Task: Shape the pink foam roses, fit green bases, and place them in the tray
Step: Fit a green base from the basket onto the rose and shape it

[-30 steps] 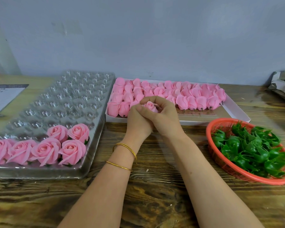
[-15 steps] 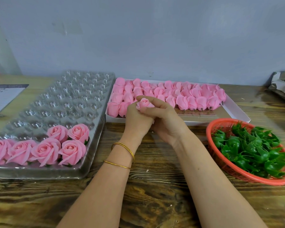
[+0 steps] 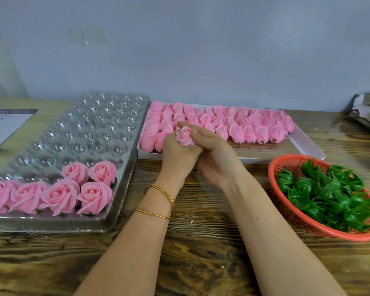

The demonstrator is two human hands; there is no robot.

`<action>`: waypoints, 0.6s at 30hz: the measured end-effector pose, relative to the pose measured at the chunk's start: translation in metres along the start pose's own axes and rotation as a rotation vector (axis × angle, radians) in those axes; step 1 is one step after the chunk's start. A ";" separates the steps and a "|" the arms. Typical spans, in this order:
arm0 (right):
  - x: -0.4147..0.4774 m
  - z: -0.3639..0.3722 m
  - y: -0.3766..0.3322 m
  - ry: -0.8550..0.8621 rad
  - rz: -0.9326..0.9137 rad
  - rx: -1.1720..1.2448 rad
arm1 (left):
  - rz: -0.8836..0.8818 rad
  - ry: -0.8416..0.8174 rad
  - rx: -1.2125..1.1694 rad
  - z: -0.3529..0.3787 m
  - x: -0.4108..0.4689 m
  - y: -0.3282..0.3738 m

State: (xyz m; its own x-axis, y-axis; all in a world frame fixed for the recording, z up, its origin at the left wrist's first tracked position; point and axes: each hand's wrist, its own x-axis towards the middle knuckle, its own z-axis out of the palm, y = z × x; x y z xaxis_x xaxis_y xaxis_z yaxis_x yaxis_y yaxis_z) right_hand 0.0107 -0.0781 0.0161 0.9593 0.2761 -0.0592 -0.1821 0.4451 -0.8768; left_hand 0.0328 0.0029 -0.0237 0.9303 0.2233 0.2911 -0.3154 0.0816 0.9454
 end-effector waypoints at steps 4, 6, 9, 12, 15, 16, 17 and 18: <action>0.001 0.002 0.001 0.022 0.002 0.027 | 0.006 0.003 -0.010 0.001 0.000 0.002; 0.002 0.002 0.001 0.045 0.001 0.036 | 0.008 0.002 -0.017 0.001 -0.001 0.003; 0.002 0.004 0.001 0.059 -0.020 0.022 | -0.002 0.011 -0.003 0.002 -0.002 0.004; 0.002 0.004 0.001 0.064 -0.059 -0.035 | -0.026 0.025 0.012 0.002 -0.003 0.005; 0.002 0.002 0.001 0.092 -0.098 -0.112 | -0.032 0.019 0.040 0.001 -0.002 0.006; 0.002 0.001 0.001 0.110 -0.120 -0.151 | -0.028 0.010 0.047 0.001 -0.002 0.006; 0.002 0.000 0.001 0.129 -0.149 -0.194 | -0.022 0.000 0.050 0.001 -0.003 0.007; 0.002 -0.001 0.001 0.147 -0.178 -0.234 | -0.017 -0.007 0.055 0.001 -0.003 0.007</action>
State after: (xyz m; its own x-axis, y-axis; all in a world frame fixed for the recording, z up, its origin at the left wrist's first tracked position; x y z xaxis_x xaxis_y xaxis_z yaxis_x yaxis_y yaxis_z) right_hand 0.0126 -0.0775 0.0147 0.9956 0.0778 0.0515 0.0293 0.2631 -0.9643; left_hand 0.0282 0.0021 -0.0175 0.9366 0.2160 0.2760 -0.2894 0.0321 0.9567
